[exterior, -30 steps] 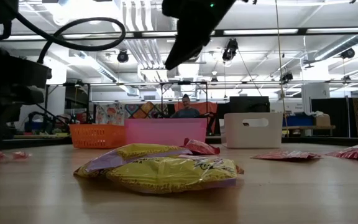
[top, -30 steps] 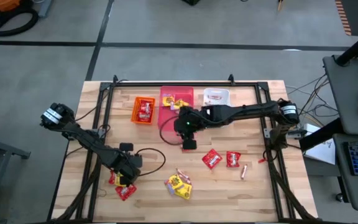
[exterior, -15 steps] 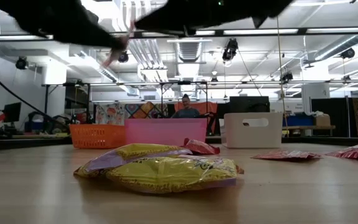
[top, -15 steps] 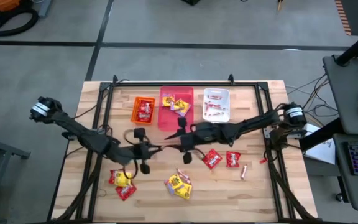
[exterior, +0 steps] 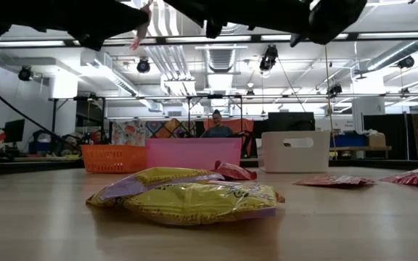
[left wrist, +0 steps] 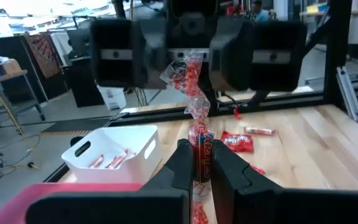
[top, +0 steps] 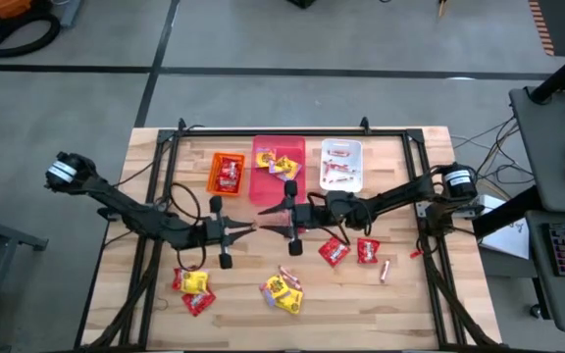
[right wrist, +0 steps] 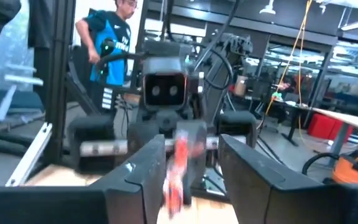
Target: Organize candy in baskets
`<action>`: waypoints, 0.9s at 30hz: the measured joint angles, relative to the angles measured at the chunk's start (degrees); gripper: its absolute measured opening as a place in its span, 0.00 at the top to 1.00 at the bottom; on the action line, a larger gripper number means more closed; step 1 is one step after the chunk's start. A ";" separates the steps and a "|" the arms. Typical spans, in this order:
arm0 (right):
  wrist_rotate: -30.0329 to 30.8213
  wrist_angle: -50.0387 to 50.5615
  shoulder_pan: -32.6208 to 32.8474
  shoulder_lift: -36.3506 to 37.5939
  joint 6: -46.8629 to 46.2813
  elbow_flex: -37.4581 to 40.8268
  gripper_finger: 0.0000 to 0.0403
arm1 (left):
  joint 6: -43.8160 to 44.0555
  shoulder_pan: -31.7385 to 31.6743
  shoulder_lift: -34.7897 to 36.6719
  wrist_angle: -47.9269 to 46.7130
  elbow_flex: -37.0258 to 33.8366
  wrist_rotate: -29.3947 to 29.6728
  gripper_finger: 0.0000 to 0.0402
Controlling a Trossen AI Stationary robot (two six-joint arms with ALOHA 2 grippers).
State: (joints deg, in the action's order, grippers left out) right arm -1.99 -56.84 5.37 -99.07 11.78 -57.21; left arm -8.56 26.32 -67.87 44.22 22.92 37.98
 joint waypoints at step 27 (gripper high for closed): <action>-1.02 5.51 0.55 -0.39 0.79 -2.52 0.94 | -4.23 -2.45 -7.20 -0.16 8.32 0.30 0.91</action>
State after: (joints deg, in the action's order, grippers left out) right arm -3.01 -51.33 5.91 -99.46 12.57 -59.72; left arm -12.79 23.88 -75.07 44.06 31.24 38.28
